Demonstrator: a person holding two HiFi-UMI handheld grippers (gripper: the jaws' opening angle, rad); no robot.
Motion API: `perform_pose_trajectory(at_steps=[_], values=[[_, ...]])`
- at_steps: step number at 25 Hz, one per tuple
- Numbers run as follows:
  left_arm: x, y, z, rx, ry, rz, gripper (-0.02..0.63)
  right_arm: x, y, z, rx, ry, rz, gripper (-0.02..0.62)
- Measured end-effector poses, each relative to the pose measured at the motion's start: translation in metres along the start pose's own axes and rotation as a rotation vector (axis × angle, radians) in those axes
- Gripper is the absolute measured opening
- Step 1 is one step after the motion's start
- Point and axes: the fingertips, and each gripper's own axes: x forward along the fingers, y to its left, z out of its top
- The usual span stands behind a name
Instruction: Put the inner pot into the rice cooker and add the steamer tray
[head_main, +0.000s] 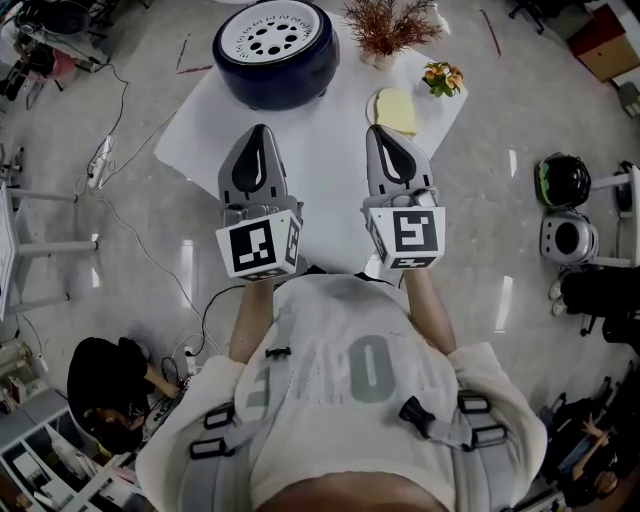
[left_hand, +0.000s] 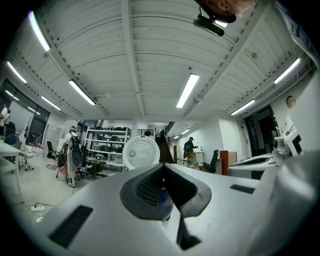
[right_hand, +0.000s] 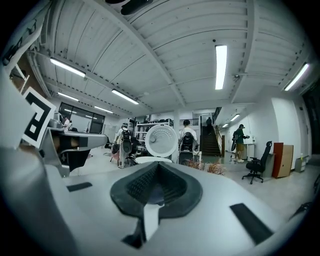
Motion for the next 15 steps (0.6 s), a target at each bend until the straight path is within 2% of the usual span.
perform_pose_trajectory(at_steps=[15], values=[[0.0011,0.0033,-0.0078,-0.023,0.021,0.006,0.021,0.0003,-0.001,-0.0071,0.004,0.008,0.005,0.008]])
